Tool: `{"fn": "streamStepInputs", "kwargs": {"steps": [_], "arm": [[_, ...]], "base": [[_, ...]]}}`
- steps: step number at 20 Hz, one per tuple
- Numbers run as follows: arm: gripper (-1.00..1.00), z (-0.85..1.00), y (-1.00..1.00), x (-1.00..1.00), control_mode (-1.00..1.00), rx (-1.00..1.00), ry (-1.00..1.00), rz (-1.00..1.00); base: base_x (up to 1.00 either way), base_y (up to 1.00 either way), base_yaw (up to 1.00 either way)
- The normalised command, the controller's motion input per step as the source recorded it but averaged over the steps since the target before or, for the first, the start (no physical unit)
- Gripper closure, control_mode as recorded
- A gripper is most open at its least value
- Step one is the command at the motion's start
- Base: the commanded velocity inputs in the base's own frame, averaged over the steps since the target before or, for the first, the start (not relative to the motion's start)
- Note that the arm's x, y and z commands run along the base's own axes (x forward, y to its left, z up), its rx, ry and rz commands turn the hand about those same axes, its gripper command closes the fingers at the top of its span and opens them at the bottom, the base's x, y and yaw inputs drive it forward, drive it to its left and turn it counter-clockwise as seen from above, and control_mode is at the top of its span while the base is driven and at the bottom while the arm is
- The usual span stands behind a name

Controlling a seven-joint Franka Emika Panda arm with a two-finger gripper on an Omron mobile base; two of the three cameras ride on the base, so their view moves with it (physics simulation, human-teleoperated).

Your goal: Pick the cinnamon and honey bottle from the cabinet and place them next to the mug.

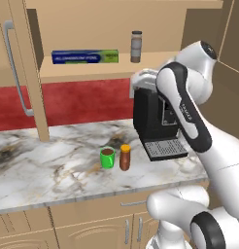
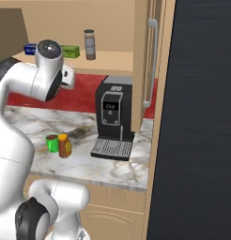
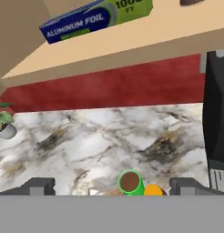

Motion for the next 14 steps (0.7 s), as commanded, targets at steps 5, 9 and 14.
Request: {"fn": "streamStepInputs", "kwargs": {"steps": [5, 9, 14], "arm": [[-1.0, 0.89, -0.46, 0.15, -1.0, -0.04, -0.09, -0.16], [-1.0, 0.25, -0.44, 0.31, -1.0, -0.07, -0.1, -0.16], [-1.0, -0.17, -0.29, 0.22, -1.0, -0.05, -0.16, -0.18]], "base": [[0.0, 0.0, 0.0], [0.0, 0.0, 0.0], [0.0, 0.0, 0.0]]}}
